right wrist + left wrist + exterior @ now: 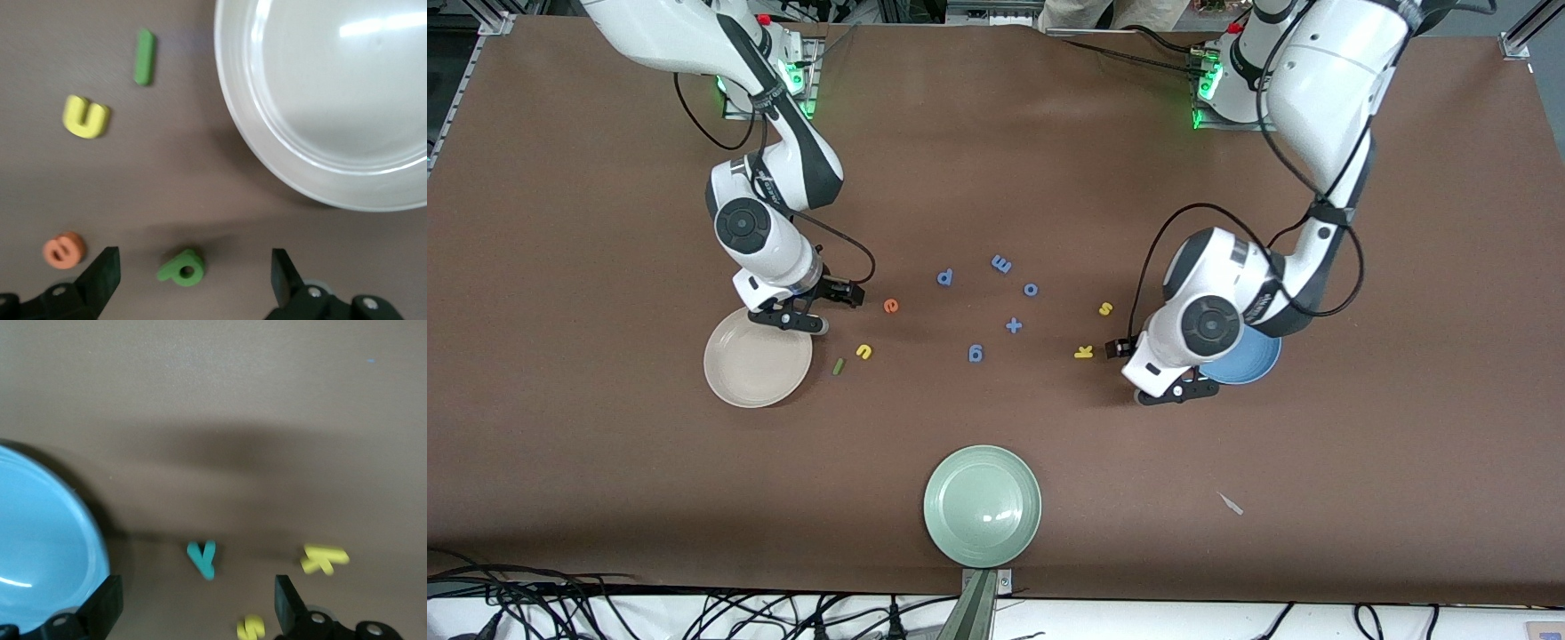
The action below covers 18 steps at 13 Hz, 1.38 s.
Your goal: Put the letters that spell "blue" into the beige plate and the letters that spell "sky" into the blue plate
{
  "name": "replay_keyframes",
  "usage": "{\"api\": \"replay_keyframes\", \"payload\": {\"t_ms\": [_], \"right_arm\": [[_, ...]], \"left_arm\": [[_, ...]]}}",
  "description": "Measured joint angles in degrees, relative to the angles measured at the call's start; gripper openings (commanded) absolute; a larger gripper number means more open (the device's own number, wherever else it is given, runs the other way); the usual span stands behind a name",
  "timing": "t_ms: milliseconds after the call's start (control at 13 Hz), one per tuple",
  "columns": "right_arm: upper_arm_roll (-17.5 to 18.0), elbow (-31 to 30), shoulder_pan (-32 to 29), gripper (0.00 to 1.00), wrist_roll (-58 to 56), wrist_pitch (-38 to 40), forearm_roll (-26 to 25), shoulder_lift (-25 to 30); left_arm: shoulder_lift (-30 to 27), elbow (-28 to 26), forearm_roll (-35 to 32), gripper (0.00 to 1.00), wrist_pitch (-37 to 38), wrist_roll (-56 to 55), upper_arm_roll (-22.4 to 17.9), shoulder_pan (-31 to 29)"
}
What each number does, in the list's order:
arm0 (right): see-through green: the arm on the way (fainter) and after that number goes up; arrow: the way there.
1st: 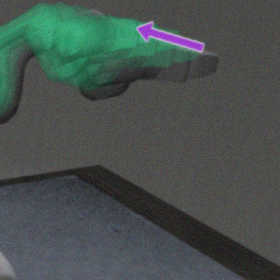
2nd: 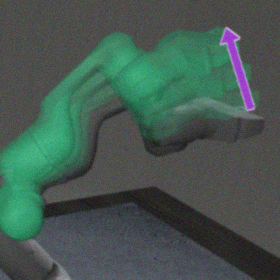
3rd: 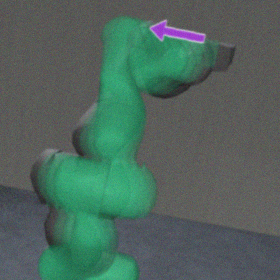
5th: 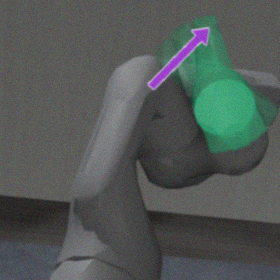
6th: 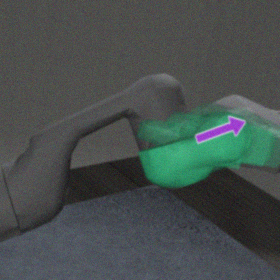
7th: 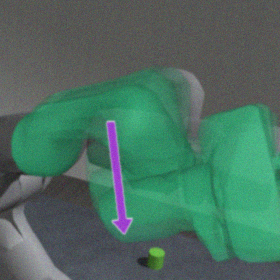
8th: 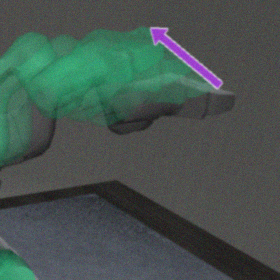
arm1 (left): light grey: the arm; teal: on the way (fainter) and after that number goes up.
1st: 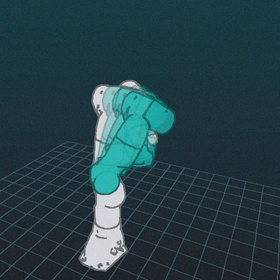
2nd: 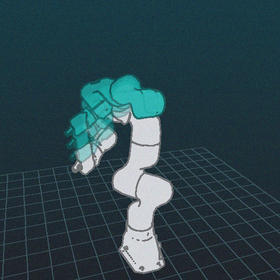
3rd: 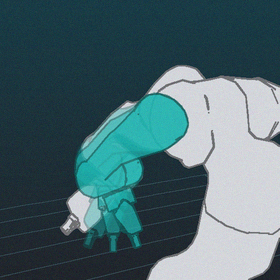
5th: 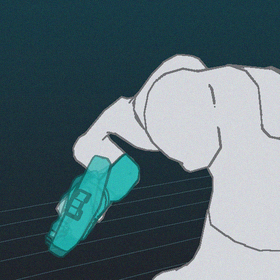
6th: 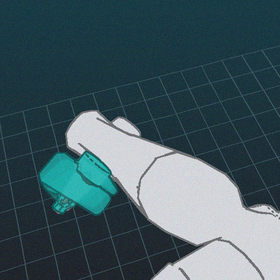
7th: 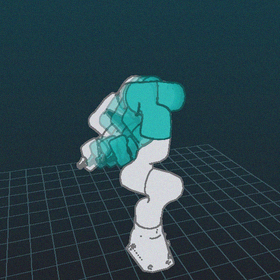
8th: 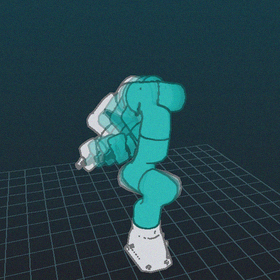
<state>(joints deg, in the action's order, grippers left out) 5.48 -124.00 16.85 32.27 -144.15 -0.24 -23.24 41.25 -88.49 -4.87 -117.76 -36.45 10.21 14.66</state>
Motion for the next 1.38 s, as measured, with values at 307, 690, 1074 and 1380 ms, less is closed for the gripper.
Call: {"api": "replay_keyframes", "payload": {"t_ms": [307,690,1074,1380], "right_arm": [[0.1,-2.1,0.8,1.0,4.0,-1.7,0.0,-0.5],[0.1,-2.2,1.5,0.95,5.3,-2.9,0.0,-1.3],[0.1,-2.4,1.5,0.62,5.7,-4.6,0.0,-2.9],[0.1,-2.3,1.5,0.23,6.0,-4.7,0.0,-2.3]], "left_arm": [[2.8,0.0,-2.3,0.71,-1.5,-6.7,0.0,1.7],[3.4,0.0,-2.3,0.44,-3.4,-7.3,-0.4,0.5],[4.1,-0.1,-2.3,0.01,-3.7,-7.3,-0.4,0.4],[4.1,-0.1,-2.3,0.0,-3.7,-7.3,-0.3,0.3]]}}
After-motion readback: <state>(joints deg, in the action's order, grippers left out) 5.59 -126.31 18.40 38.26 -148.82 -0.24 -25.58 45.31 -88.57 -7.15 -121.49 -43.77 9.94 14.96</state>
